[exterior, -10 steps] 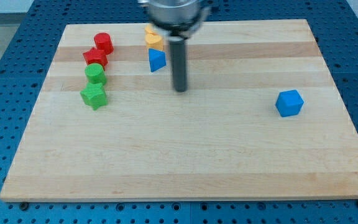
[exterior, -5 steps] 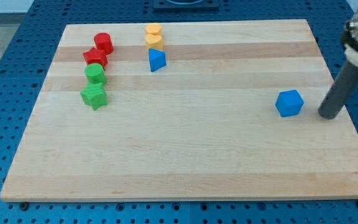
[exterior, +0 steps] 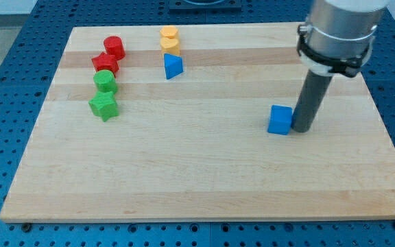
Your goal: Place the blue blocks at the bottom of the yellow blocks
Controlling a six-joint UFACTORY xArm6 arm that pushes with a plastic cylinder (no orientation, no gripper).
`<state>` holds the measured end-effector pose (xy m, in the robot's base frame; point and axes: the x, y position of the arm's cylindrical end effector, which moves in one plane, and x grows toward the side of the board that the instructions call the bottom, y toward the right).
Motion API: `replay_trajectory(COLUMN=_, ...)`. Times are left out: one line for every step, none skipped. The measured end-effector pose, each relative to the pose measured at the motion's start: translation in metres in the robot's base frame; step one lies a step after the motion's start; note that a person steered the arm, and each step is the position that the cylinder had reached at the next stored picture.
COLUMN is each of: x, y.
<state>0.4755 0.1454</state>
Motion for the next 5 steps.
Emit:
replay_trajectory(x=0.0, y=-0.028)
replay_trajectory(x=0.0, y=-0.062)
replay_trajectory(x=-0.011, y=-0.079)
replay_trajectory(x=-0.029, y=-0.079)
replay_trajectory(x=-0.039, y=-0.089)
